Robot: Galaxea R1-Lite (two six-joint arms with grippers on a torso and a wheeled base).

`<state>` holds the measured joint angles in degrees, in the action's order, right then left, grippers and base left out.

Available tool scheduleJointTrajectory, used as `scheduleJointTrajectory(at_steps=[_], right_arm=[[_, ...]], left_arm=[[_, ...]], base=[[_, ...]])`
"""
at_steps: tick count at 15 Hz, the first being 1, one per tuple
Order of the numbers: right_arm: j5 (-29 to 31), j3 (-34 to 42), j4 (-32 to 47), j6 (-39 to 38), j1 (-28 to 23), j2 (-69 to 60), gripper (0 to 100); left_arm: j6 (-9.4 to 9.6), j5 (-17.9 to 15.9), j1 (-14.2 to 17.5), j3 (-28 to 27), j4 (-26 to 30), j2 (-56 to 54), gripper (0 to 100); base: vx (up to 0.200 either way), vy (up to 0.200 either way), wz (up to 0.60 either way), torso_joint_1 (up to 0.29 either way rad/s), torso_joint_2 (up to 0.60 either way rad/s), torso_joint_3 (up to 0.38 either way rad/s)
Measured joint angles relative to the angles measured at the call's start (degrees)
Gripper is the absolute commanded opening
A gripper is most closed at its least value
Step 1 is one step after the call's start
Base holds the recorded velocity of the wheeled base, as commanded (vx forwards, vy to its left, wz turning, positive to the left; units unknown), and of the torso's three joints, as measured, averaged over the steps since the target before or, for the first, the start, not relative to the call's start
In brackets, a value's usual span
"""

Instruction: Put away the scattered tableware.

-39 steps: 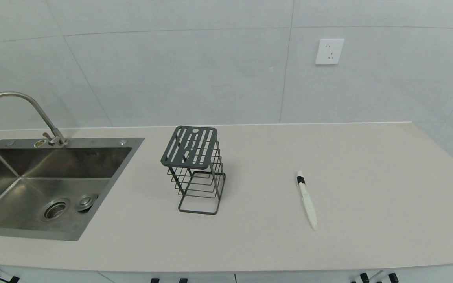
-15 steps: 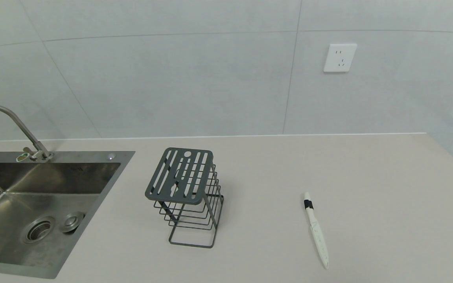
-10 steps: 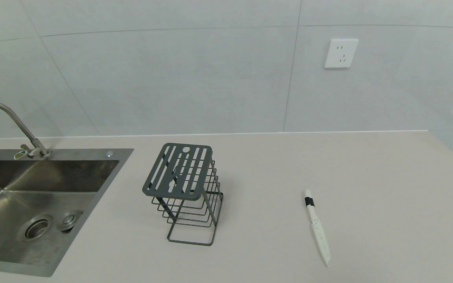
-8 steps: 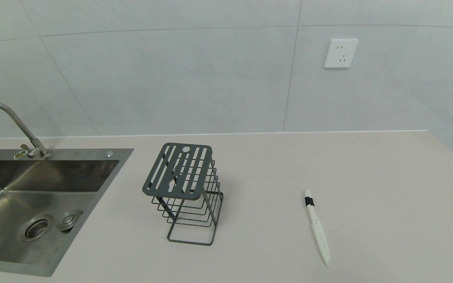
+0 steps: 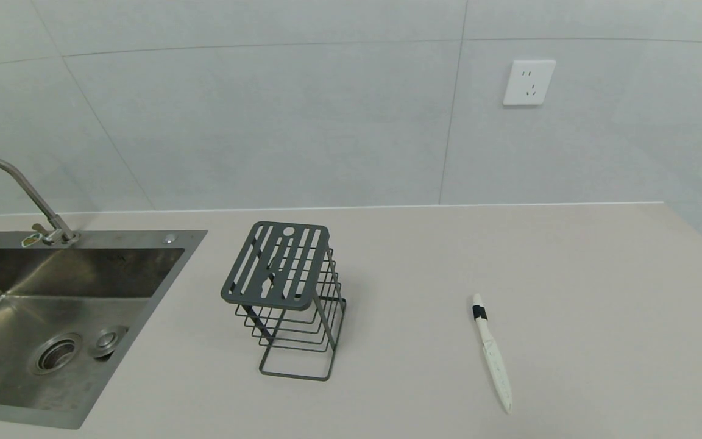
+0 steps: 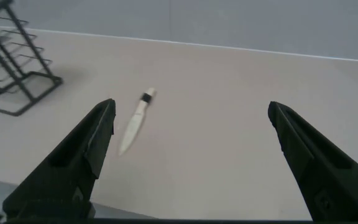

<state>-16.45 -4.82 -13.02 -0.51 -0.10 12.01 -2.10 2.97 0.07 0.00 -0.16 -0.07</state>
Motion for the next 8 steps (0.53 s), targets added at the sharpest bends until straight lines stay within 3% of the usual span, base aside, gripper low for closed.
scheduleJointTrajectory(at_steps=[5, 8], right_arm=[[-1.4, -8.27, -0.17, -2.02, 11.75, 15.77, 100], [-3.54, -11.89, -0.37, -2.08, 13.54, 23.56, 100]], left_arm=[[0.0, 0.0, 0.0, 0.0, -0.06, 0.0, 100], [0.0, 0.0, 0.0, 0.0, -0.06, 0.0, 100]], base=[[0.0, 0.0, 0.0, 0.0, 0.0, 0.0], [0.0, 0.0, 0.0, 0.0, 0.0, 0.0]])
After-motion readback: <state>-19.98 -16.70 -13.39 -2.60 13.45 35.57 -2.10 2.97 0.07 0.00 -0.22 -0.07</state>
